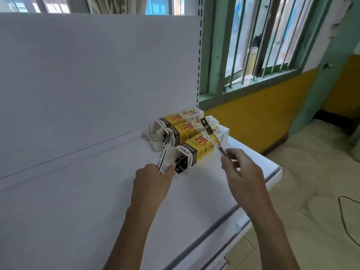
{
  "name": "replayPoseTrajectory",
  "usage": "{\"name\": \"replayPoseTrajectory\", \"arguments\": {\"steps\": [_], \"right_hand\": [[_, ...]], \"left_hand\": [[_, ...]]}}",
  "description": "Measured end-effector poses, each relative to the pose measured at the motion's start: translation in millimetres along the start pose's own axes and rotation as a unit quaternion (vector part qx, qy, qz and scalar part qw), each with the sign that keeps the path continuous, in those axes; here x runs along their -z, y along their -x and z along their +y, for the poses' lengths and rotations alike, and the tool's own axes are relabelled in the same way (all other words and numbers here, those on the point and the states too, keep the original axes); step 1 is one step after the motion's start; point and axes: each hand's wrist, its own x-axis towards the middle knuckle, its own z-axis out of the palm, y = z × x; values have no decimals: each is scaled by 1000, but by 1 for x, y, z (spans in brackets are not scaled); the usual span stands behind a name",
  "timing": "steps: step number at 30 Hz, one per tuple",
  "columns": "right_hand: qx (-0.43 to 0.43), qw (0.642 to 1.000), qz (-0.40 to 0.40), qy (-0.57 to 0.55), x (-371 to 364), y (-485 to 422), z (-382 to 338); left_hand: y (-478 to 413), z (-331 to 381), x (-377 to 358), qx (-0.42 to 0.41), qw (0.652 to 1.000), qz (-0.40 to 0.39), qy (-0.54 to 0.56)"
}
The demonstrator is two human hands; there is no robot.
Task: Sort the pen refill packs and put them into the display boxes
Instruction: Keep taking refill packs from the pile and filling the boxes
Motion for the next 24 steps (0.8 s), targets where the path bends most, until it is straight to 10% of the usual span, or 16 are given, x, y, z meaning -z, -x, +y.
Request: {"name": "replayPoseTrajectory", "arguments": {"steps": [9,16,24], "right_hand": [[141,983,-97,-66,-5,-109,7],[154,960,-73,-222,35,-162,-4],[265,870,-139,-393,61,-159,-41]], "left_hand": [[-15,28,-35,100,983,128,88],[5,94,-23,20,844,419,335],[16,131,-35,5,829,453,329]]}}
